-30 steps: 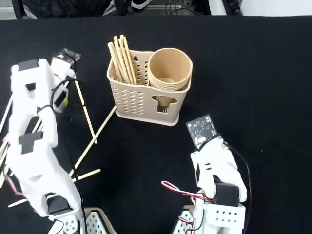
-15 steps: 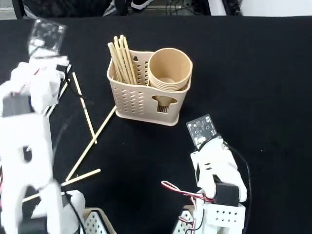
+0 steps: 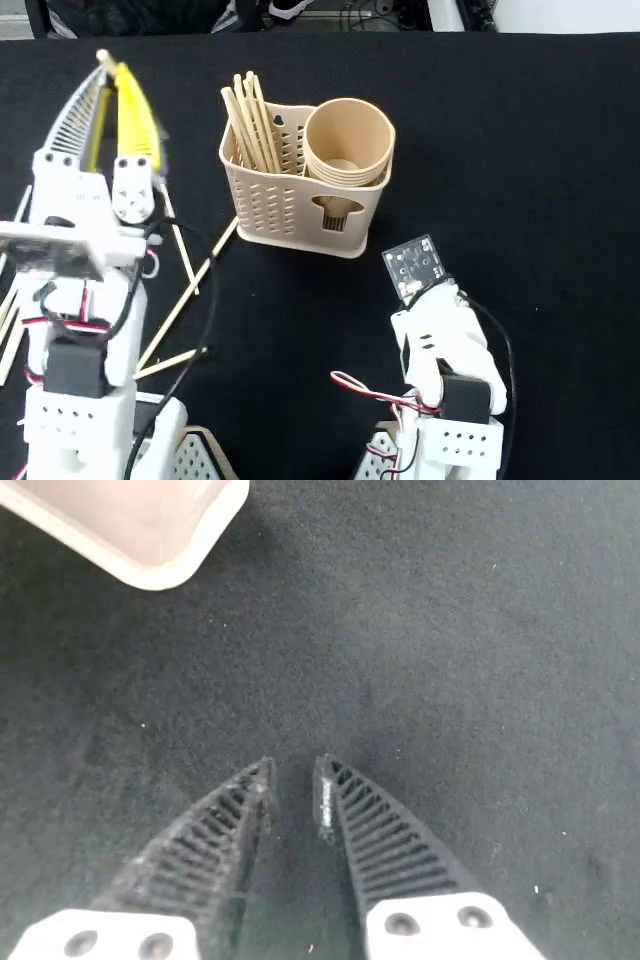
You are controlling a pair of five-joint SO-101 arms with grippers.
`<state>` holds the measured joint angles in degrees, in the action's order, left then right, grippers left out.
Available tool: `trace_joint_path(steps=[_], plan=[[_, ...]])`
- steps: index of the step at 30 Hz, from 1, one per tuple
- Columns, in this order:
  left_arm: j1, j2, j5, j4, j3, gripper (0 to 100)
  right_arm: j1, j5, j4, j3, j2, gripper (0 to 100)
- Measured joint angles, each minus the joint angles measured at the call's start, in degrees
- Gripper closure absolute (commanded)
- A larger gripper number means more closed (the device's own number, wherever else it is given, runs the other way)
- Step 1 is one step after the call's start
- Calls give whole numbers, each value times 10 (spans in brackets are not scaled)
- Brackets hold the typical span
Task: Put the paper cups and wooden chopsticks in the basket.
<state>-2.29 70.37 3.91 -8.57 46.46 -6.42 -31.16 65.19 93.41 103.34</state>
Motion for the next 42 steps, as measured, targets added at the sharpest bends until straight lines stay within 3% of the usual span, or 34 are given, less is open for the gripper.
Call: trace_joint_path(steps=[4,10,16,25,27,30,36,42], plan=[[-54,-42,-73,-7,-71,971,0,0,0,0,0,917],[-86,-171,-121,-40,-160,971,0,0,0,0,0,917],[-90,-253,-129,-41,-165,971,0,0,0,0,0,917],[-88,-262,-129,-46,-158,967,0,0,0,0,0,917],[-89,-261,-129,-59,-154,913,0,0,0,0,0,917],[-90,-262,-129,-118,-153,827,0,0,0,0,0,917],[-92,-262,-131,-324,-221,819,0,0,0,0,0,917],[-6,-290,-131,-530,-367,817,0,0,0,0,0,917]])
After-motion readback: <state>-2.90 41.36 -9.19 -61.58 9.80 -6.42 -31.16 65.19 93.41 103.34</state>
